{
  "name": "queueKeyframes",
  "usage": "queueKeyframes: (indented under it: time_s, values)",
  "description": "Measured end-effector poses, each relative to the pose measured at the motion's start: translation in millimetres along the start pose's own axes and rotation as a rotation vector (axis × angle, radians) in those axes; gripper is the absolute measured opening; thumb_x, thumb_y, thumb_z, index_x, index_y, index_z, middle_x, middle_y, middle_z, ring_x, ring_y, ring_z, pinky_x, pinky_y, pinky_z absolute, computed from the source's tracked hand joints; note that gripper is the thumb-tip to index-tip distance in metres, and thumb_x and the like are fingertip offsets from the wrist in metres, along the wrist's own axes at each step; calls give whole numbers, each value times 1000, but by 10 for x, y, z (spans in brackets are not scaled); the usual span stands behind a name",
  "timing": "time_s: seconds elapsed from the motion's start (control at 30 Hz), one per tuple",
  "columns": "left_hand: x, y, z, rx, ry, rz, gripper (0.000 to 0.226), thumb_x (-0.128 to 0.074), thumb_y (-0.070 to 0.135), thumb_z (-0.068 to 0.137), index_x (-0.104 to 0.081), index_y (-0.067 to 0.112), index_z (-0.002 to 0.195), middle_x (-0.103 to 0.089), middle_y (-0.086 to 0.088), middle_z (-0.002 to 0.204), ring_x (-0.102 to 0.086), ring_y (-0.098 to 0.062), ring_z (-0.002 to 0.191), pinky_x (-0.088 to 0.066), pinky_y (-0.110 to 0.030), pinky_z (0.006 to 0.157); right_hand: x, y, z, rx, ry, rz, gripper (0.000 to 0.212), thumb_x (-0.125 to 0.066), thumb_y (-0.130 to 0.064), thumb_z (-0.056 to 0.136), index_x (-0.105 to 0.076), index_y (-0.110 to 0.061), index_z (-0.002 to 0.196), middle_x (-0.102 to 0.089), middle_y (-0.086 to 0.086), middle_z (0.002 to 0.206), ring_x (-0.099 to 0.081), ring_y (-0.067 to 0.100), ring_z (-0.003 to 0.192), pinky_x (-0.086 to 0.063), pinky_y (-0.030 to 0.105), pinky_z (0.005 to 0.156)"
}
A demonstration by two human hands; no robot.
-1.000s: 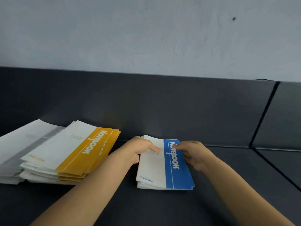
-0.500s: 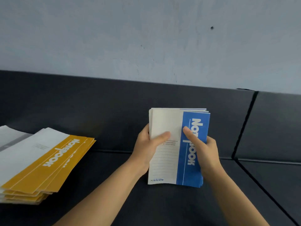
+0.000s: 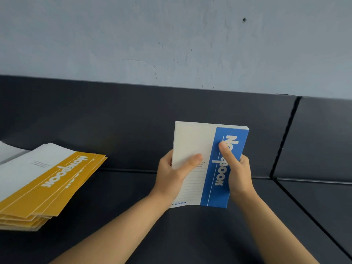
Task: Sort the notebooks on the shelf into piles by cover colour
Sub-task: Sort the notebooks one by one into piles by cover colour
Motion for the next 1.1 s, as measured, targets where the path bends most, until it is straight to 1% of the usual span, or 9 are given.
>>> queueKeyframes:
  time_s: [0.27, 0.4, 0.57, 0.67, 0.77, 0.87, 0.97, 1.03, 1.1]
  values:
    - [57, -121, -32, -10, 106, 4, 24, -77, 26, 73, -74, 15, 94, -76, 0, 89, -72, -17, 86, -57, -24, 68, 28, -27, -11, 62, 53, 22, 20, -79, -32, 72, -68, -17, 81, -75, 2, 82, -73, 24, 74, -56, 29, 61]
    - [77, -172, -10, 3, 98, 22, 18, -77, 22, 78, -75, 17, 95, -76, 3, 91, -72, -13, 88, -57, -22, 71, 10, -16, -17, 55, 44, 6, 18, -79, -30, 69, -70, -18, 78, -75, 3, 82, -72, 24, 75, -58, 31, 62]
    - [149, -237, 25, -16, 118, 142, 31, -82, 23, 77, -69, 21, 106, -75, 8, 98, -70, -7, 93, -56, -27, 81, 8, 112, -7, -32, 39, -37, 9, -73, -21, 79, -69, -17, 85, -75, 0, 85, -73, 20, 76, -56, 26, 61]
    - [202, -205, 43, -43, 116, 269, 38, -78, 20, 80, -54, 25, 109, -70, 11, 97, -68, -1, 88, -57, -23, 75, 49, 185, 14, -114, 70, -82, 15, -75, -24, 79, -68, -15, 88, -75, 1, 84, -73, 20, 74, -56, 31, 61]
    - [177, -231, 43, 41, 71, 330, 38, -71, 16, 83, -46, 24, 111, -67, 11, 97, -68, -3, 85, -56, -25, 70, 96, 356, 12, -302, 61, -103, 18, -75, -25, 80, -66, -13, 90, -75, 3, 80, -73, 23, 67, -56, 34, 58]
    - [283, -339, 72, 241, 24, 498, 42, -70, 25, 81, -43, 19, 113, -64, 7, 103, -64, -9, 93, -55, -33, 79, 61, 572, -72, -497, 28, -151, 18, -70, -20, 83, -65, -8, 95, -75, 8, 78, -70, 24, 59, -55, 32, 52]
    - [502, -387, -5, 424, -84, 804, 53, -73, 36, 77, -49, 11, 116, -61, 1, 113, -62, -15, 99, -52, -30, 75, -57, 795, -241, -645, -11, -303, 19, -68, -17, 85, -64, -3, 97, -73, 12, 74, -69, 24, 53, -53, 30, 49]
    - [683, -263, -105, 400, -140, 1056, 52, -72, 42, 77, -52, 12, 115, -62, 1, 114, -61, -18, 101, -48, -28, 71, -212, 865, -336, -686, -34, -390, 19, -69, -16, 84, -63, -2, 95, -72, 13, 75, -68, 24, 52, -52, 28, 48]
    - [836, 68, -159, 180, -137, 1274, 40, -69, 39, 82, -55, 19, 114, -62, 5, 114, -61, -16, 101, -48, -28, 72, -409, 859, -370, -674, -35, -428, 17, -69, -15, 85, -59, -4, 95, -71, 14, 79, -67, 25, 56, -51, 28, 47]
Point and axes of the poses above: each hand's wrist, its own z-axis towards the middle knuckle, its own x-axis out of the back of the hand, y = z × x, the point moved 10 cm from there along z, towards the middle knuckle
